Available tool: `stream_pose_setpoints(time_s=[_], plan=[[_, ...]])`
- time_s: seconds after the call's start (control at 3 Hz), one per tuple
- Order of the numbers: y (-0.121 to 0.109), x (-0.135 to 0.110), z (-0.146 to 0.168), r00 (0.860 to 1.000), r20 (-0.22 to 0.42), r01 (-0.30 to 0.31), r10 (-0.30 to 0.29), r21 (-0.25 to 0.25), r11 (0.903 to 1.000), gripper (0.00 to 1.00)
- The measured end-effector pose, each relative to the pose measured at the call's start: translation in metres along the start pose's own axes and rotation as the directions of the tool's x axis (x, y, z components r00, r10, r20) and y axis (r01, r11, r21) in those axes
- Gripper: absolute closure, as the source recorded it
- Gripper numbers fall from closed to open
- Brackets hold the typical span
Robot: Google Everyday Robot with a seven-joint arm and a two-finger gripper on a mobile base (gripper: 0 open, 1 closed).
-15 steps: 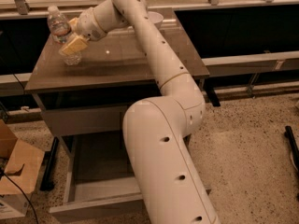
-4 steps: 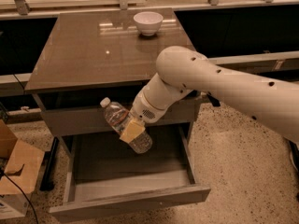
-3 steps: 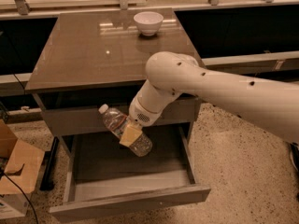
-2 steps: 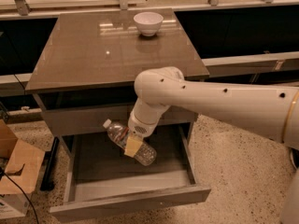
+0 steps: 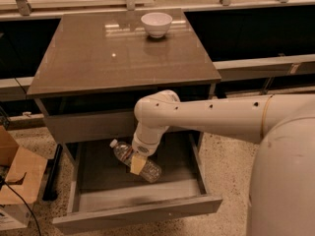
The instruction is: Place water bottle into middle drawer
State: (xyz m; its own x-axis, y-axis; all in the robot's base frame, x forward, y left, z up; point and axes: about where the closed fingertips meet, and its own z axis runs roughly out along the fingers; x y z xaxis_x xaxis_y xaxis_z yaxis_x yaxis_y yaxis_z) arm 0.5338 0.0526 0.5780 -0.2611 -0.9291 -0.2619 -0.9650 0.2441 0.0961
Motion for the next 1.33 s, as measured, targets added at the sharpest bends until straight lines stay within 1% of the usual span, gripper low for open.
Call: stream_pose_setpoints(time_s=[0.33,0.67,1.0,1.33], plan=[[-0.007,0.001,0.044,0.999,0.044,-0.020,0.021,-0.016,0.9997,0.83],[-0.012,0.007,0.081,0.992,0.106,-0.065,0.069,-0.038,0.9971,1.00],[-0.016,0.015,0.112,0.984,0.131,-0.112,0.119,-0.061,0.9919,1.00],[-0.021,0.025,0.136,0.980,0.118,-0.152,0.160,-0.073,0.9856,0.85]])
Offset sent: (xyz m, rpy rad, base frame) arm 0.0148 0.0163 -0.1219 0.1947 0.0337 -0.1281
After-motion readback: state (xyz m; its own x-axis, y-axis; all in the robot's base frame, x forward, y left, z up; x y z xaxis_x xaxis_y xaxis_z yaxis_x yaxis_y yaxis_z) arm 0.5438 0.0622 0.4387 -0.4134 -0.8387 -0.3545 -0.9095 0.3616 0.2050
